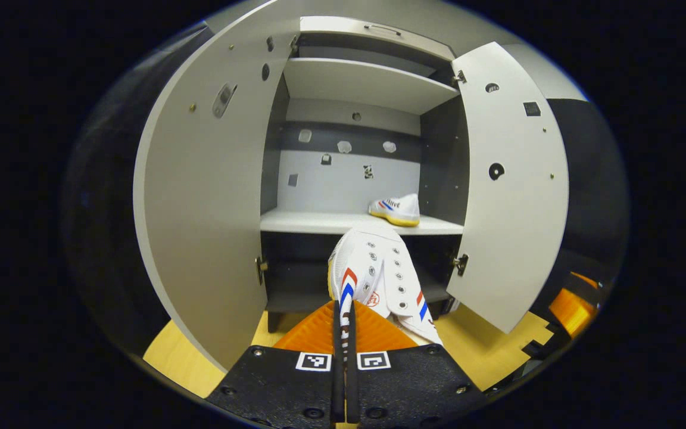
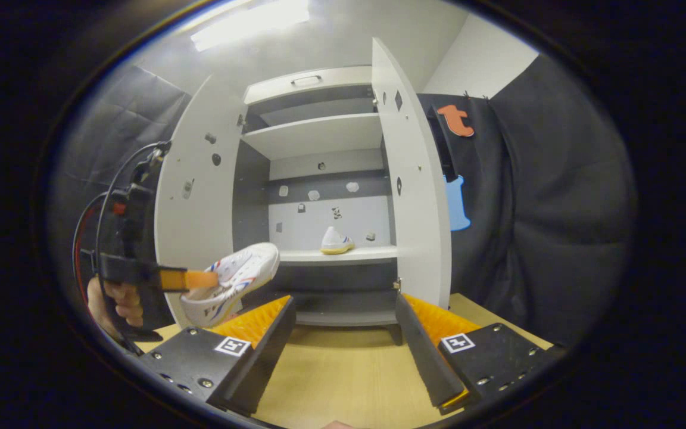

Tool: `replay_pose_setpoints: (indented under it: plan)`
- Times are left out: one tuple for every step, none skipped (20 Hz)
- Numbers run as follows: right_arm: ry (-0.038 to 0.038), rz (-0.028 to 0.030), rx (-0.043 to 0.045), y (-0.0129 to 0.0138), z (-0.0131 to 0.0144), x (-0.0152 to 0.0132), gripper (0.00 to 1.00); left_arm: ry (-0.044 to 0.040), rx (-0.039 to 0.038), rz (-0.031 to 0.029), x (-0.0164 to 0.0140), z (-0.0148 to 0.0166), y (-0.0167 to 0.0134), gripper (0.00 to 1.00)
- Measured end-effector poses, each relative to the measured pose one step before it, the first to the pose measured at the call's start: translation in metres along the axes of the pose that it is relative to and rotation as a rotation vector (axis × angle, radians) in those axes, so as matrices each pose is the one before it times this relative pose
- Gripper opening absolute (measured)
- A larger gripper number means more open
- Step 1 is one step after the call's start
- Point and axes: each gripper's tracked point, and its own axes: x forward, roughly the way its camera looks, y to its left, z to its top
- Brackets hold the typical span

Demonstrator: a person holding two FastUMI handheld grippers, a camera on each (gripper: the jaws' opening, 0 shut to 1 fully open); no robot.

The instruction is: Grab one shoe with the right hand and put it into the shoe cabinet, grab the other shoe with the left hand and put it into the shoe cabinet; then close the right door with the right hand and the left door with the left hand.

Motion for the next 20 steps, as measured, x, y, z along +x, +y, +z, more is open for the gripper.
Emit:
replay_pose_setpoints:
  plan:
    - [-0.00826, 0.00745, 0.00595, 0.00112, 0.00247, -0.0016, 1.0, -0.00912, -0.00645, -0.00131, 0.00673, 0.01259, -0.00119, 0.01]
    - [-0.00832, 0.00816, 0.01127, 0.00128, 0.00289, -0.0012, 1.0, -0.01406, -0.003, 0.00007, 0.00973, 0.01463, -0.00138, 0.01]
    - [-0.00495, 0.00307, 0.0162, 0.00013, 0.00102, -0.00083, 1.0, -0.01293, 0.0039, 0.00281, 0.01005, 0.01338, -0.00117, 0.01]
    - [-0.00709, 0.00872, 0.01156, 0.00028, 0.00248, -0.00126, 1.0, 0.00196, 0.00672, 0.00767, 0.01094, 0.00927, 0.0006, 0.01]
    - [-0.00332, 0.00828, 0.0077, -0.00018, 0.00059, -0.00173, 1.0, 0.00174, -0.00857, 0.01372, 0.01075, 0.00991, 0.00013, 0.01]
    - [-0.0027, 0.00247, 0.00599, -0.00166, 0.00118, -0.00113, 1.0, 0.01131, -0.00405, 0.01166, 0.01222, 0.00841, -0.00047, 0.02]
    - [-0.00303, 0.00115, 0.00659, -0.00222, 0.00183, -0.00044, 1.0, -0.01671, -0.00507, 0.01282, 0.01326, 0.01061, 0.00021, 0.01]
    - [-0.00061, -0.00532, 0.01426, -0.00309, 0.00176, -0.00174, 1.0, -0.0203, 0.01253, 0.00492, 0.01905, 0.01283, -0.00207, 0.02]
    - [-0.00522, 0.00072, 0.0142, -0.00068, 0.0032, -0.00345, 1.0, -0.00417, 0.02781, 0.01138, 0.01905, 0.00851, 0.00065, 0.01]
    - [-0.0074, 0.008, 0.00988, 0.00299, 0.00451, -0.00141, 1.0, -0.00698, 0.00819, 0.02202, 0.01846, 0.00623, 0.00214, 0.01]
    - [-0.01132, 0.0126, 0.00225, 0.00158, 0.00378, -0.00389, 1.0, 0.01973, -0.00415, 0.01852, 0.01784, 0.00166, 0.00123, 0.02]
    - [-0.01668, 0.01068, -0.00241, -0.00014, 0.00543, -0.00349, 1.0, 0.01226, -0.02752, 0.01223, 0.01574, 0.0016, -0.00061, 0.01]
    - [-0.01755, 0.01187, -0.00035, -0.00035, 0.00593, -0.00295, 1.0, 0.0003, -0.03859, 0.01063, 0.01743, 0.00187, 0.00073, 0.02]
    - [-0.01031, 0.00566, 0.0052, -0.00129, 0.00339, -0.00233, 1.0, -0.00428, 0.00318, 0.00992, 0.01624, 0.00106, -0.00032, 0.02]
    - [-0.00645, -0.00006, 0.00301, -0.00348, 0.00228, -0.00271, 1.0, -0.00222, 0.0214, 0.02368, 0.01417, -0.00065, 0.00358, 0.02]
    - [-0.00337, -0.00652, 0.00254, -0.00509, 0.00052, -0.00047, 1.0, -0.00656, 0.01504, 0.023, 0.01386, 0.00045, 0.0032, 0.02]
    - [0.00364, -0.01567, 0.00345, -0.00758, -0.00092, 0.00031, 1.0, 0.00723, -0.00001, 0.01651, 0.01212, -0.00044, 0.00156, 0.01]
    - [0.00344, -0.01876, 0.00588, -0.00674, -0.00033, 0.00136, 1.0, 0.0118, -0.00678, 0.00504, 0.00611, -0.00136, -0.00099, 0.01]
    - [-0.00079, -0.01708, 0.00745, -0.00571, 0.00122, 0.00122, 1.0, 0.01024, -0.00684, -0.00145, 0.00938, -0.00057, -0.00048, 0.02]
    - [-0.00389, -0.01305, 0.0109, -0.00474, 0.00151, 0.00087, 0.97, 0.01422, -0.01393, -0.00044, 0.0104, -0.00233, 0.00023, 0.02]
